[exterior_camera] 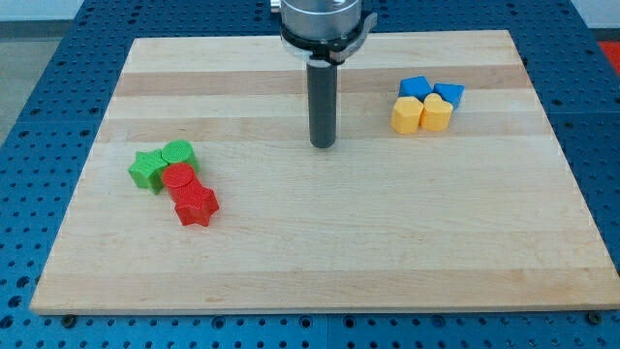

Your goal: Separate the red circle from the green circle

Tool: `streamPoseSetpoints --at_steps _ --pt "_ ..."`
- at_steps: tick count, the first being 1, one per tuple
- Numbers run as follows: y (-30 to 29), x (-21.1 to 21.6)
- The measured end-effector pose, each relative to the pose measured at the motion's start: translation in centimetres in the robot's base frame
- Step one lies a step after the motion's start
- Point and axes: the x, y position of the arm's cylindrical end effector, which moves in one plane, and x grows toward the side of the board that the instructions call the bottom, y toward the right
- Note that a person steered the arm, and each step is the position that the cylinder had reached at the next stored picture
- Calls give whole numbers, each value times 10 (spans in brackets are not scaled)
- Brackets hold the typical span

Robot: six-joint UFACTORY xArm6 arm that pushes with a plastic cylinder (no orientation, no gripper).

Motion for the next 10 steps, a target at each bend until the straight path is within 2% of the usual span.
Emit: streamPoseSetpoints --at_steps 1,3,4,5,6,7,8,10 --pt "-3 27" --pt "-34 107" --pt "-61 160" --pt "-113 179" --pt "-179 165" --pt "-198 120" --pt "-181 82" --pt "-114 35"
